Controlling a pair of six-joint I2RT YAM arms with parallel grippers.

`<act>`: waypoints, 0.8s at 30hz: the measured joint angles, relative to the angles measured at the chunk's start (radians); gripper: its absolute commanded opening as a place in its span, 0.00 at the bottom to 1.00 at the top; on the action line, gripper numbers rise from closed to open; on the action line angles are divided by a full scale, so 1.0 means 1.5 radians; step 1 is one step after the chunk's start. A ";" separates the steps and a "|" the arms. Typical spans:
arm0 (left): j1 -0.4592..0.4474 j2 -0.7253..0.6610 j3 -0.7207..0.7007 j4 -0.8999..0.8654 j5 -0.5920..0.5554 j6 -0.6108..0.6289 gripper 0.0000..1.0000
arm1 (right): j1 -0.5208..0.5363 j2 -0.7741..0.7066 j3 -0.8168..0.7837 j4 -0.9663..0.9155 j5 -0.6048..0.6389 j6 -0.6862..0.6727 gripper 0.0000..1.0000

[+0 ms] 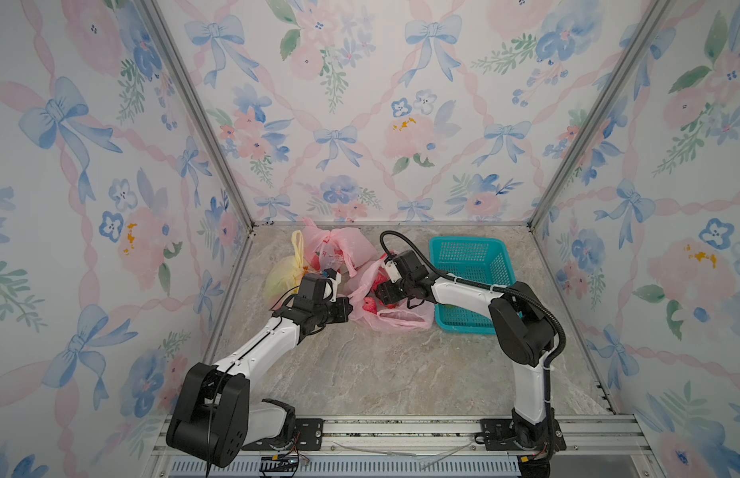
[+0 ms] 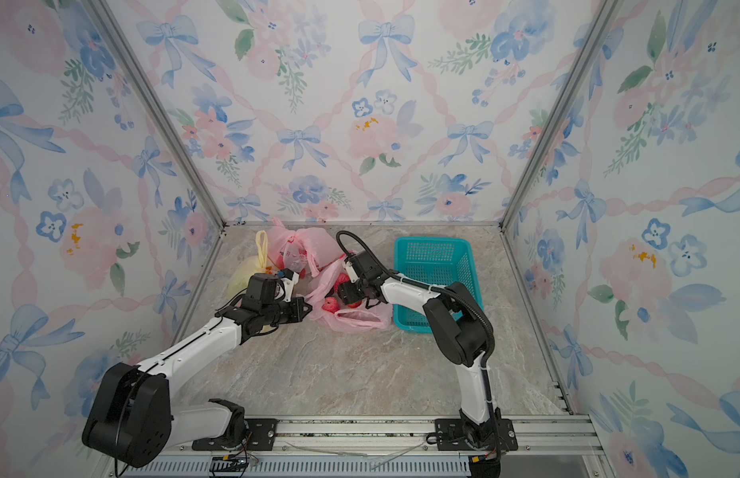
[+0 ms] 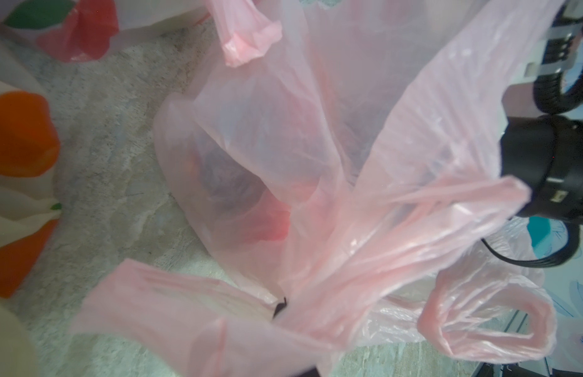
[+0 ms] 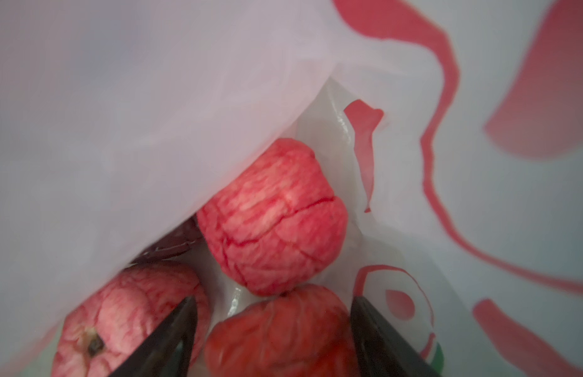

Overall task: Untie the knot of a plastic bag & take out the apple
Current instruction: Pick up the apple from the plastic bag.

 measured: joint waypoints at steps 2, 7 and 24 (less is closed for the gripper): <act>0.002 0.002 0.000 -0.001 0.000 0.000 0.00 | 0.000 0.008 0.001 0.001 0.000 -0.002 0.69; 0.005 0.008 0.000 -0.001 0.000 0.001 0.00 | 0.000 0.007 0.001 -0.001 -0.001 -0.007 0.57; 0.006 0.012 0.045 0.020 -0.006 0.010 0.00 | -0.044 -0.204 -0.049 -0.032 -0.230 0.001 0.56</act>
